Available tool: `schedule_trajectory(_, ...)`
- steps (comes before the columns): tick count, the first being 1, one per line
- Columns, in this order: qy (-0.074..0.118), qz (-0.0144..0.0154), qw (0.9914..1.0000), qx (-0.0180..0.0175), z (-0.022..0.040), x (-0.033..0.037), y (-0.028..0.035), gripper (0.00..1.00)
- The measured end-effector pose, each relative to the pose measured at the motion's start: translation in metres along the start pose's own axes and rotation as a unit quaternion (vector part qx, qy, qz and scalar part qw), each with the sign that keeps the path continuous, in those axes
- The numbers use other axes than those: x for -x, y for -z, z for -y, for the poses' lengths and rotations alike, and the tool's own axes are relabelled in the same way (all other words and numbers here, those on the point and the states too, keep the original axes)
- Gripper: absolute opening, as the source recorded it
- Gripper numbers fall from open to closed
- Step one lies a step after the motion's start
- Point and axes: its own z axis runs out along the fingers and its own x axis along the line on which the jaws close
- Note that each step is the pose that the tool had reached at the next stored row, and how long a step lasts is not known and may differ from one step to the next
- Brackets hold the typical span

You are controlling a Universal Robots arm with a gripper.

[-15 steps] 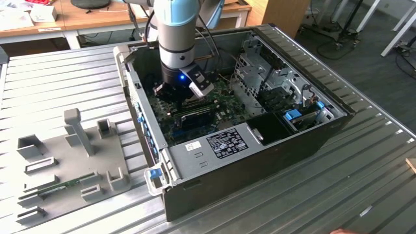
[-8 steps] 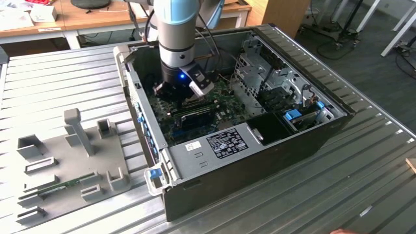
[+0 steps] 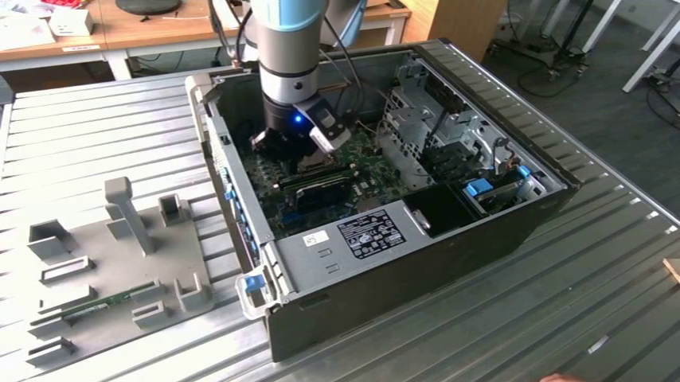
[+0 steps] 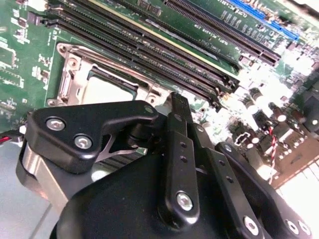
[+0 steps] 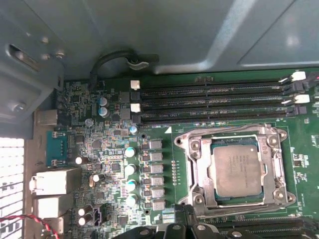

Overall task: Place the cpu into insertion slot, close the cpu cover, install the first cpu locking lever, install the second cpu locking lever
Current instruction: 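Install the second cpu locking lever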

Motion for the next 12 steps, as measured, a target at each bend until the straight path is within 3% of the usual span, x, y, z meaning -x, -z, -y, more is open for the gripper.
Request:
schedule_trajectory(4,0.000,0.0000,1.00000,0.0000,-0.0005,0.0003,0.0056,0.10)
schedule_trajectory(9,0.000,0.0000,1.00000,0.0000,-0.0006,0.0010,0.0056,0.10)
schedule_trajectory(12,0.000,0.0000,1.00000,-0.0001,-0.0010,0.0071,0.0052,0.10)
